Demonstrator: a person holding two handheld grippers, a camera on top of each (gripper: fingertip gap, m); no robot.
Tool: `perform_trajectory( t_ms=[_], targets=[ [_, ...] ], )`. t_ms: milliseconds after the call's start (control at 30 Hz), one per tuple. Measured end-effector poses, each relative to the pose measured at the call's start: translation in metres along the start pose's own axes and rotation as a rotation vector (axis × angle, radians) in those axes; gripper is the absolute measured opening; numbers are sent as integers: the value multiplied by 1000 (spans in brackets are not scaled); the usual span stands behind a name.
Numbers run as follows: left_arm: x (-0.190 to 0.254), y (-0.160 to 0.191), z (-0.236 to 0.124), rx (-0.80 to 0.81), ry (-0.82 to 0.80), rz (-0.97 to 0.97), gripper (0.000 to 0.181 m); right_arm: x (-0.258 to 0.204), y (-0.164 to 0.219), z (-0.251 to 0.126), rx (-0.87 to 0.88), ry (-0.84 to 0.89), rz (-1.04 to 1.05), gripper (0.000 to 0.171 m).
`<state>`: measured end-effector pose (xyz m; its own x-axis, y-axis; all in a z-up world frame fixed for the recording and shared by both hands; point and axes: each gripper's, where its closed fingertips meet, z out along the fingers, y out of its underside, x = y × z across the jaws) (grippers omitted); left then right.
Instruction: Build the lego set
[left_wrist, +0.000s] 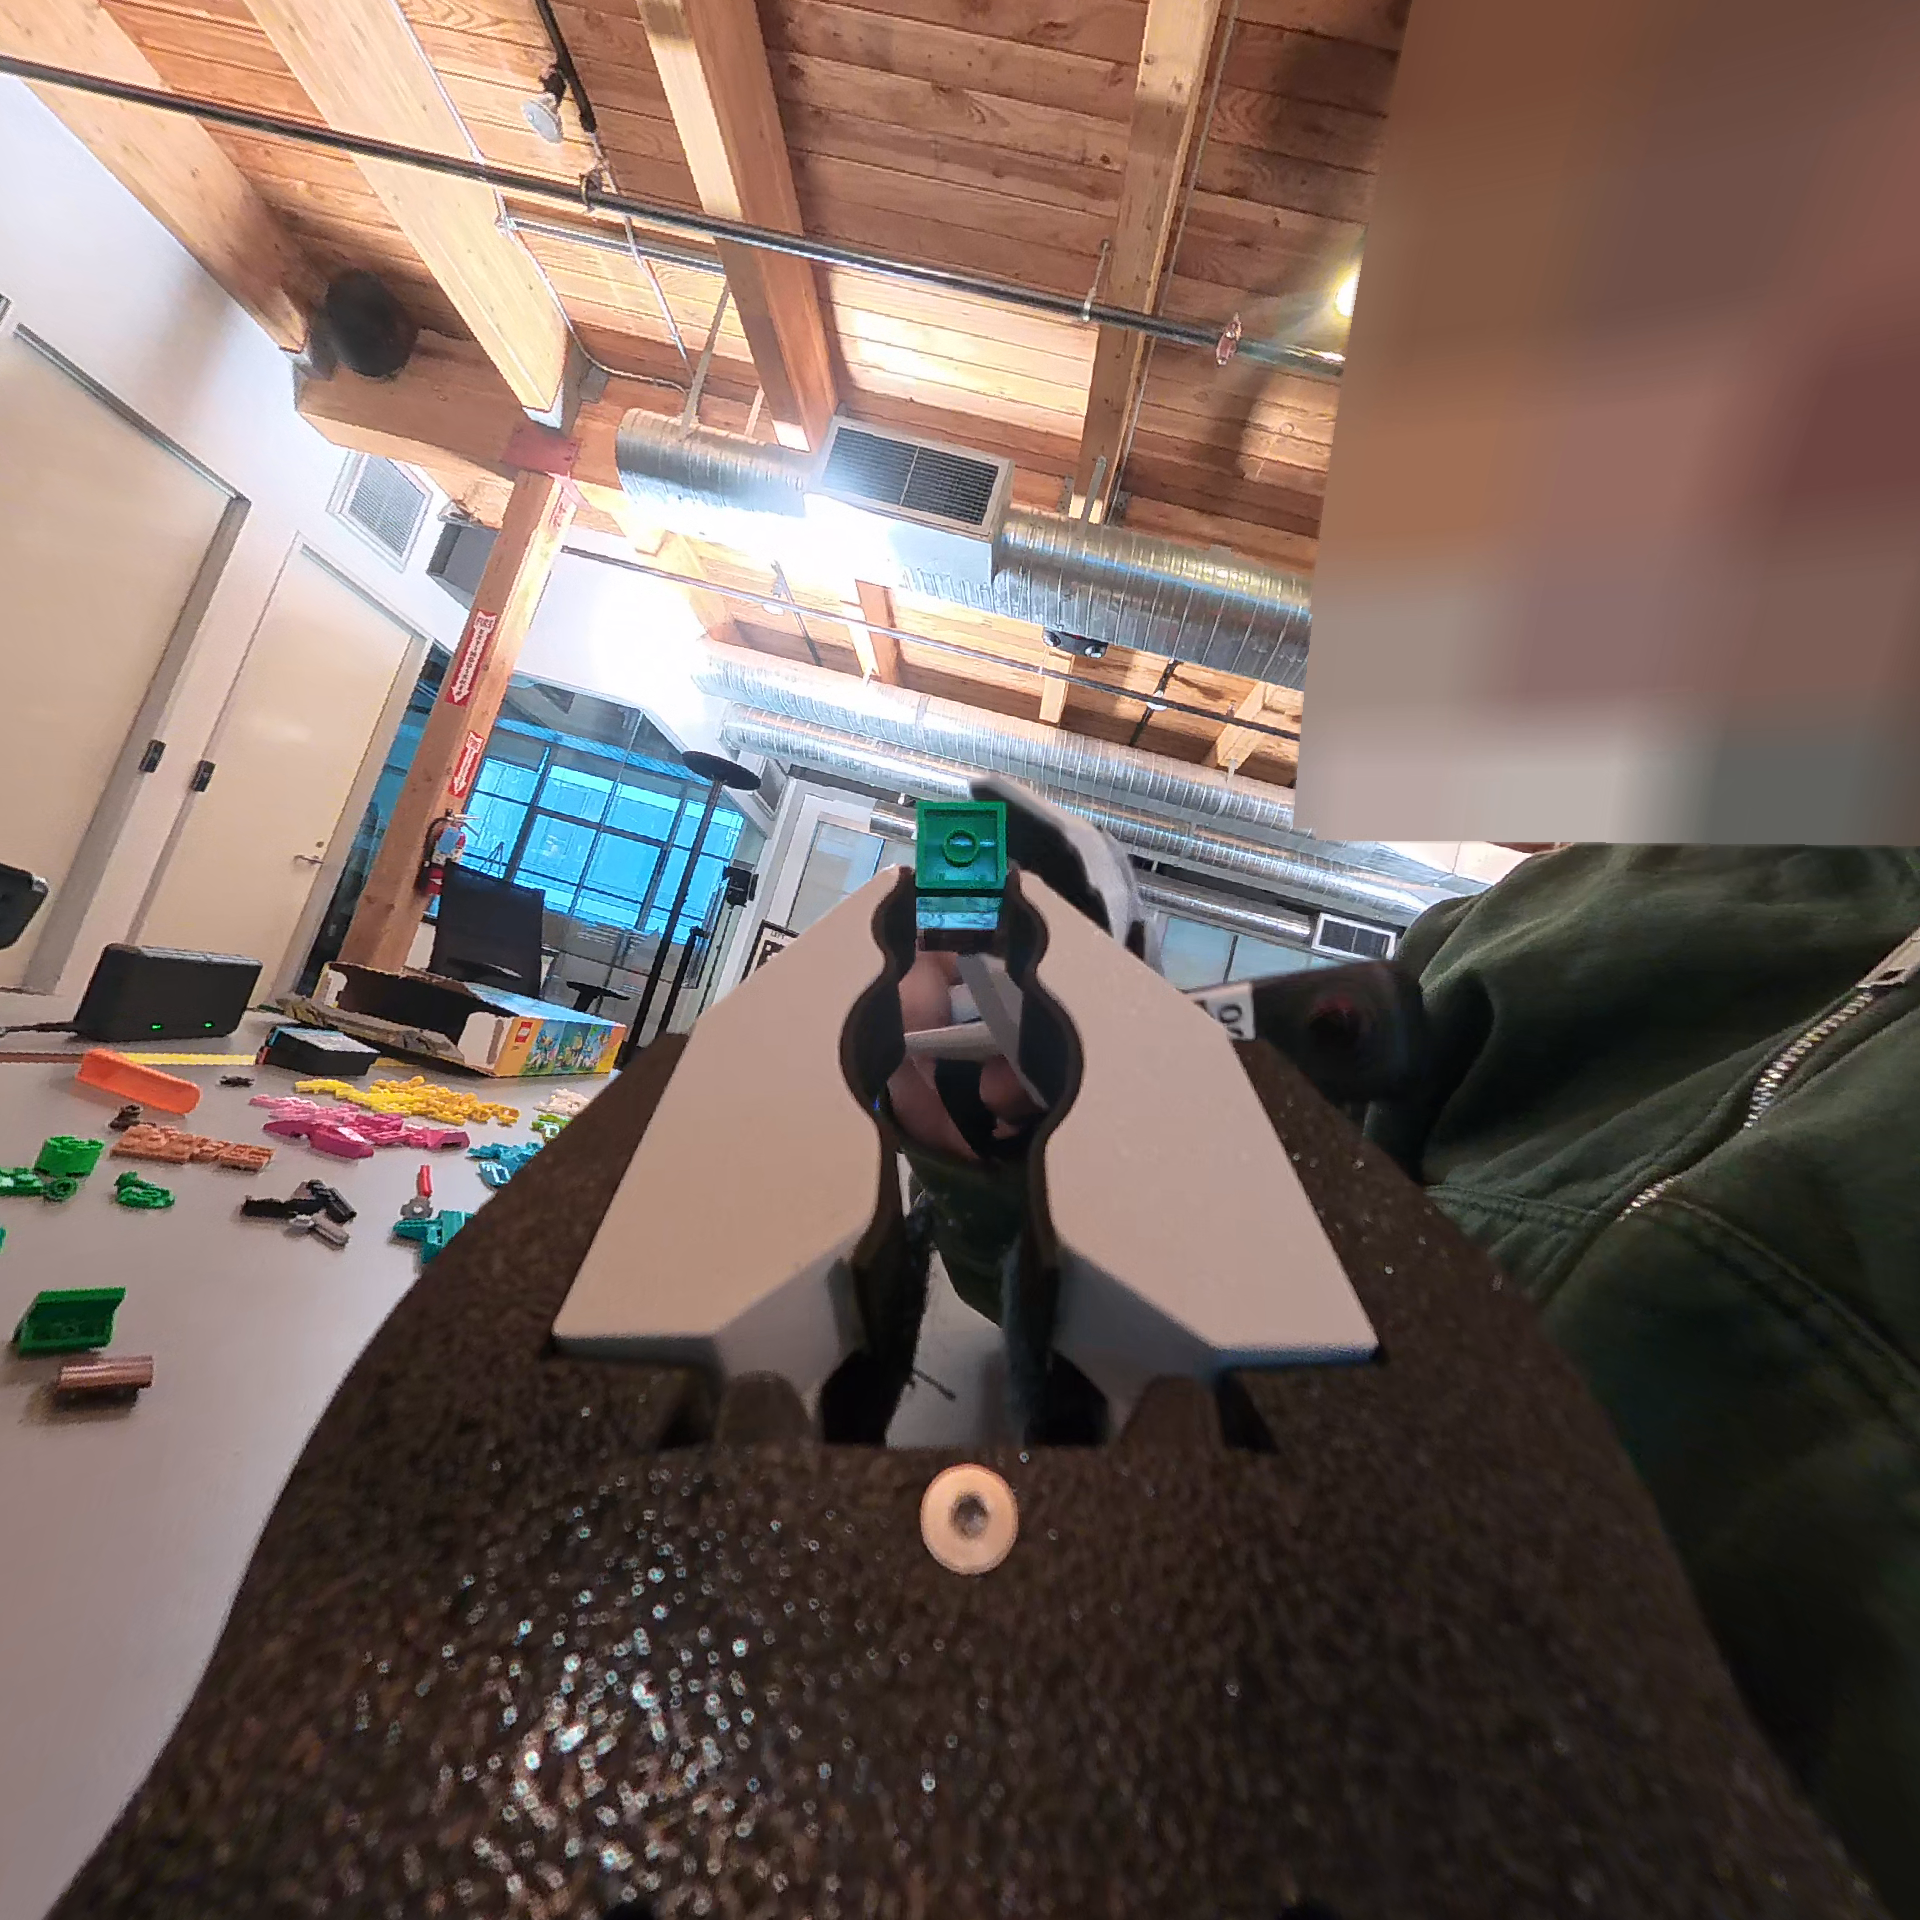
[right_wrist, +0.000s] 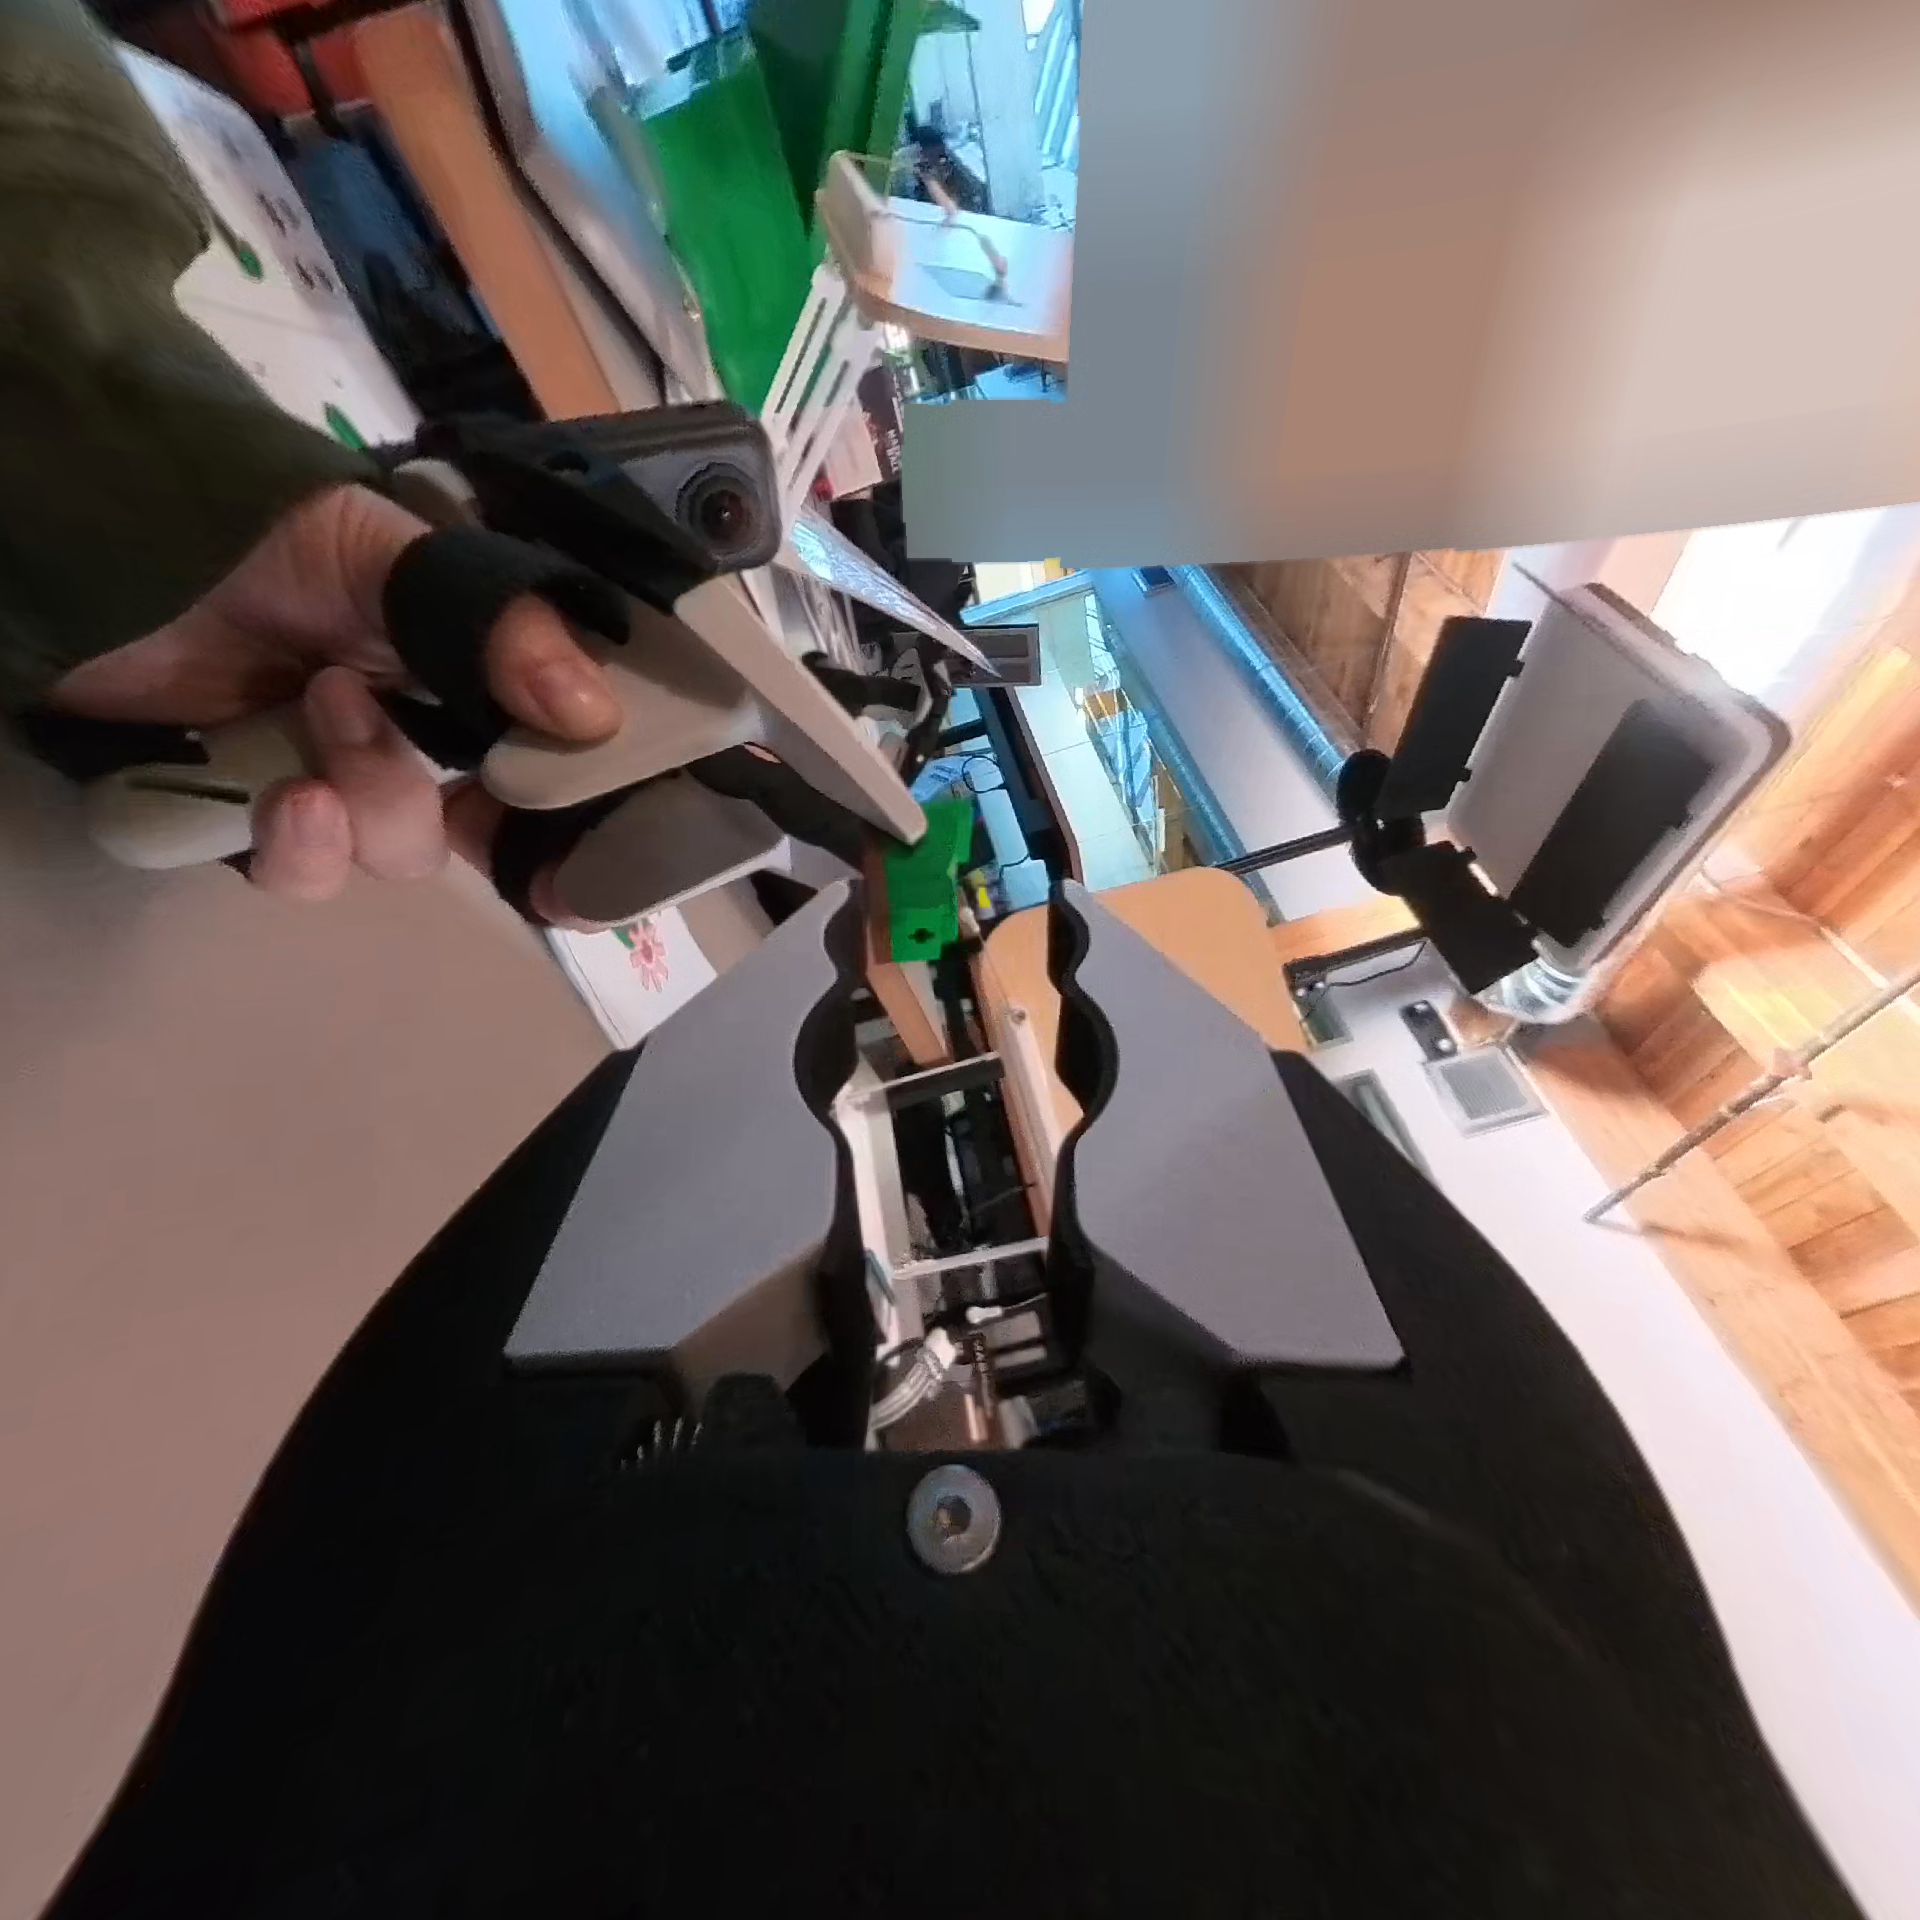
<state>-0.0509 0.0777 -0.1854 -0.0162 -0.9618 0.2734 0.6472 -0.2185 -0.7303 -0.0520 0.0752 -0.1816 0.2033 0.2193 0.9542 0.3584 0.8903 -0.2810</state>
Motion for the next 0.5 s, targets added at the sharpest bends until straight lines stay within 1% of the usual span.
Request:
perform_trajectory(
  t_ms=[100, 200, 300, 333, 500],
  targets=[
    [0, 0, 0, -1, 3, 1, 14, -1, 4, -1, -11, -16, -10, 33],
    [1, 1, 1, -7, 7, 0, 14, -6, 4, -1, -16, -45, -22, 27],
    [1, 2, 1, -11, 8, 2, 14, -9, 5, 0, -23, -59, -37, 15],
    [1, 2, 1, -9, 7, 2, 14, -9, 6, 1, -28, -57, -34, 15],
    [-3, 0, 0, 1, -9, -10, 14, -9, 8, 4, -34, -71, 75, 14]
  ],
)
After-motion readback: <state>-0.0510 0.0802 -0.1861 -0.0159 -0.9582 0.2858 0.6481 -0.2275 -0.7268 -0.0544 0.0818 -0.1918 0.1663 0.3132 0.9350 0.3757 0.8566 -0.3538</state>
